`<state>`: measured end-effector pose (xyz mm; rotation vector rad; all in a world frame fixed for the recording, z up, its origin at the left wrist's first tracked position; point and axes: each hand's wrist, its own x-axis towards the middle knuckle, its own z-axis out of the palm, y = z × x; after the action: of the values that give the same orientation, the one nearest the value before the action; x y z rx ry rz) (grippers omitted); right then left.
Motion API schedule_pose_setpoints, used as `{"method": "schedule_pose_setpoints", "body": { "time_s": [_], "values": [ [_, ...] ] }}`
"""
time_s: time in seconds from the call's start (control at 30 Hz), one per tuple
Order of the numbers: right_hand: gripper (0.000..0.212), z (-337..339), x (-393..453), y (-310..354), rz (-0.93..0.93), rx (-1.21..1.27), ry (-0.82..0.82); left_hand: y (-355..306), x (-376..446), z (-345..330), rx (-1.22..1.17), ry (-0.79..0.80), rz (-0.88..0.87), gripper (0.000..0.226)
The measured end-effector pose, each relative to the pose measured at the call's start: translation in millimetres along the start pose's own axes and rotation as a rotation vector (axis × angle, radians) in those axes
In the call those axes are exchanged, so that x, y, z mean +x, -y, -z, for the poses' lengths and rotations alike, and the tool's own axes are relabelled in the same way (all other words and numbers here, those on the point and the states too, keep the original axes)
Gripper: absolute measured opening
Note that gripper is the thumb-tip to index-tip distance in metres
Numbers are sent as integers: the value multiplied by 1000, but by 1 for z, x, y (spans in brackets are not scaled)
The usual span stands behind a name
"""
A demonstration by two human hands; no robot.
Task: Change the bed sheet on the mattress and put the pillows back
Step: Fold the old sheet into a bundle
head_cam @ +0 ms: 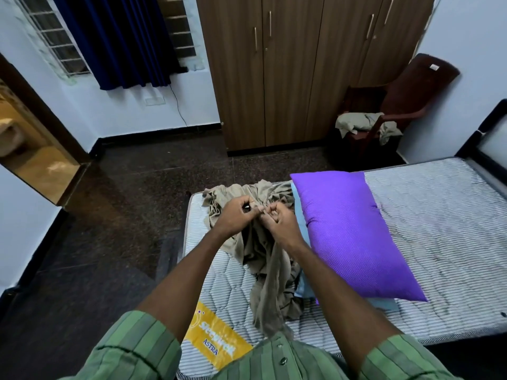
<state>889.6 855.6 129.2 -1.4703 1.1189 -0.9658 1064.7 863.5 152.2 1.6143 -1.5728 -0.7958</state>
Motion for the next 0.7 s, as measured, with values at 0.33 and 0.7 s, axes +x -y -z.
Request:
{"method": "schedule_pose_setpoints", "body": {
  "time_s": [0.33,0.7],
  "values": [
    [8,6,-6,-5,-162,-574,-456,-17,4,10,68,13,-134,34],
    [23,17,-2,-8,198,-580,-606,-19,21,24,71,90,42,32]
  ]
}}
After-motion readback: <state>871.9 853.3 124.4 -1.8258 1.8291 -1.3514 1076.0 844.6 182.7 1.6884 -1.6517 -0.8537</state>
